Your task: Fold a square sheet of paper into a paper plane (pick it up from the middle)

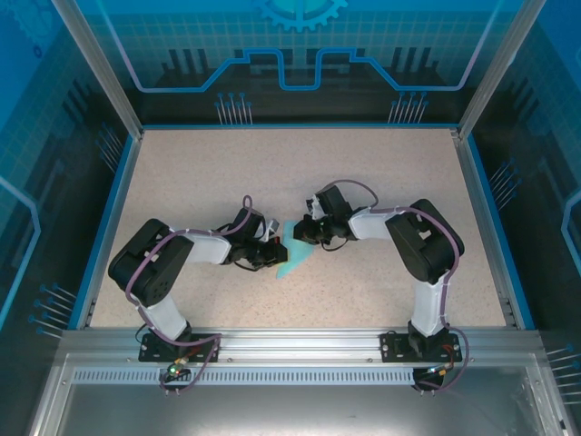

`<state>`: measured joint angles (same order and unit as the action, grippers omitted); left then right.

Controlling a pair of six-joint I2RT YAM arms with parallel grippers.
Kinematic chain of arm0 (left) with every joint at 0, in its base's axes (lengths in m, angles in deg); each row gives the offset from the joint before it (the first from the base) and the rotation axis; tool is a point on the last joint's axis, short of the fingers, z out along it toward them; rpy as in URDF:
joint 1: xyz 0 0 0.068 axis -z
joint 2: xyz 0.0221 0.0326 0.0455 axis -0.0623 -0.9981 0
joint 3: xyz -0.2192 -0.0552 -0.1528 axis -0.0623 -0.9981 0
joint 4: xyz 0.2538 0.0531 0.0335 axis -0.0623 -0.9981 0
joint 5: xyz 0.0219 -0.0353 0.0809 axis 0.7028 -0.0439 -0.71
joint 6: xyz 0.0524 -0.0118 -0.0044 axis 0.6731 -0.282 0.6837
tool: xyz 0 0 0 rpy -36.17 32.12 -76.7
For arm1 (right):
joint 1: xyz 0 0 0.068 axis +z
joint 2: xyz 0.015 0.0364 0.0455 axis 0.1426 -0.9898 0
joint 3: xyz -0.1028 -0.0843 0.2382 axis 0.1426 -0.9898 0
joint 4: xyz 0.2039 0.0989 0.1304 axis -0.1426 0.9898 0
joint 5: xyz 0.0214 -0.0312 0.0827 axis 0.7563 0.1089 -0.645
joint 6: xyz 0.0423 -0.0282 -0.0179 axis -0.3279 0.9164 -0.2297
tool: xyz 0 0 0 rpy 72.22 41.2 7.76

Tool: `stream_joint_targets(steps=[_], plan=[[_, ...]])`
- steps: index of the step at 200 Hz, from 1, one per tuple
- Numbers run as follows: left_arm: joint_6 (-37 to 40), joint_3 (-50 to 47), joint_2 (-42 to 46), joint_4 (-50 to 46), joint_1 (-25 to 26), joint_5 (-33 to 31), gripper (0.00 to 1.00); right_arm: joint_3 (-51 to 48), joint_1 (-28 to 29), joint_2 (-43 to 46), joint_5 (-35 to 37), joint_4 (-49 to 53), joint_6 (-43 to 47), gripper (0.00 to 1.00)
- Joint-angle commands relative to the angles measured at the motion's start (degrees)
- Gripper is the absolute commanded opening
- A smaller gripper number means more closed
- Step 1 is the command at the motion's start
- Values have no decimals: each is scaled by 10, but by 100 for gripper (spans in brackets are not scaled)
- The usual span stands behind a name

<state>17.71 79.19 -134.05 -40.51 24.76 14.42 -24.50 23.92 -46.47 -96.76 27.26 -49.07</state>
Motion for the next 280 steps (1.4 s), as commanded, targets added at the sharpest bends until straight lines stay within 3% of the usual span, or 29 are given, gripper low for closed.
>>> stream_joint_targets(steps=[1,280], plan=[[22,-31,-43,-92,0,-87,0,9,-4,-19,7,9,2,10],[31,-37,-41,-96,0,-88,0,69,-45,-36,38,74,21,12]])
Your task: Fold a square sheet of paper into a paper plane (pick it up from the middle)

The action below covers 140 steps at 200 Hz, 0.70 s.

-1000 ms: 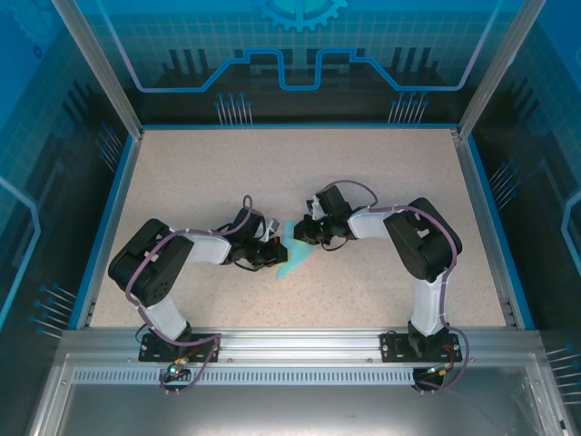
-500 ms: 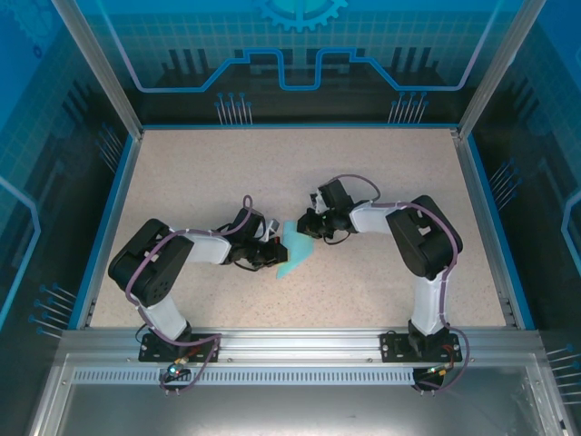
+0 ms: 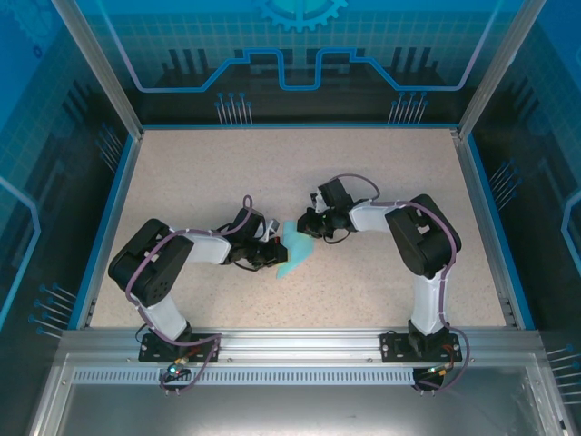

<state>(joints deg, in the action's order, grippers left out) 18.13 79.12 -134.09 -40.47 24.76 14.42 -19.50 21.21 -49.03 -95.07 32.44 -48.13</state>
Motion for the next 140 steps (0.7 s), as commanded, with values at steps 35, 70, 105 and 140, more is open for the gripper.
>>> stream_joint_targets(steps=[35,70,105,140], plan=[[28,-37,-40,-96,0,-87,0,12,-20,-28,29,20,12,12],[28,-38,-40,-97,0,-86,0,11,-24,-27,35,22,12,12],[27,-38,-37,-97,0,-87,0,16,-33,-24,29,20,12,12],[27,-37,-37,-97,0,-86,0,27,-36,-31,45,36,19,12]])
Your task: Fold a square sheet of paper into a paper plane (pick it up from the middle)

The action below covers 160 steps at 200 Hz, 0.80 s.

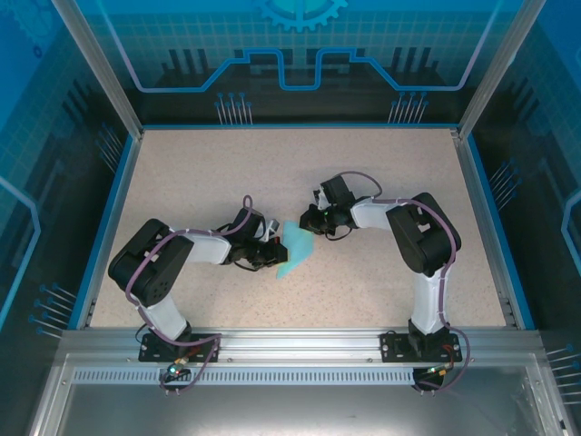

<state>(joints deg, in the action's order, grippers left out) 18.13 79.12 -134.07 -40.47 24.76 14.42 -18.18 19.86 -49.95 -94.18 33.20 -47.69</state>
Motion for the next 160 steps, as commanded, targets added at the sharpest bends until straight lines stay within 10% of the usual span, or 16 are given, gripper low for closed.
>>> stream_joint_targets(steps=[1,160], plan=[[28,-37,-37,-98,0,-86,0,14,-22,-22,37,28,14,12],[32,-45,-35,-98,0,-86,0,33,-44,-35,49,37,27,12]])
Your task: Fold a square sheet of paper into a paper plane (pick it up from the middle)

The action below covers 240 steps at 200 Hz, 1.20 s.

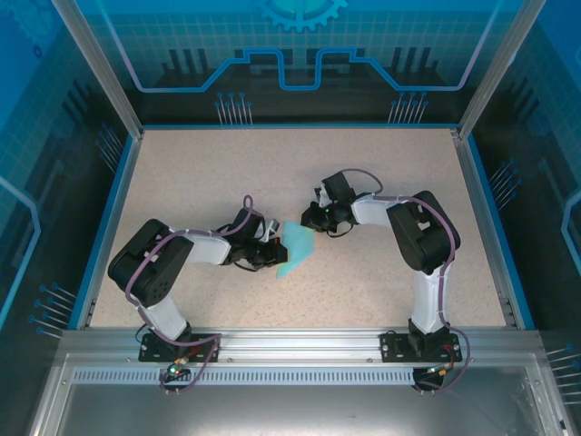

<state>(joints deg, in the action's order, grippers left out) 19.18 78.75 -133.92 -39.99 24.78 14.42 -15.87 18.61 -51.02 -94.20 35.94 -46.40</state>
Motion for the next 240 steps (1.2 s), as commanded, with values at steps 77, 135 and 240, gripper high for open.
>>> stream_joint_targets(steps=[77,135,240], plan=[[21,-42,-33,-102,0,-86,0,35,-38,-15,54,35,28,12],[19,-40,-31,-102,-1,-85,0,22,-35,81,44,56,45,14],[18,-40,-21,-98,0,-79,0,-63,69,97,25,-27,-22,12]])
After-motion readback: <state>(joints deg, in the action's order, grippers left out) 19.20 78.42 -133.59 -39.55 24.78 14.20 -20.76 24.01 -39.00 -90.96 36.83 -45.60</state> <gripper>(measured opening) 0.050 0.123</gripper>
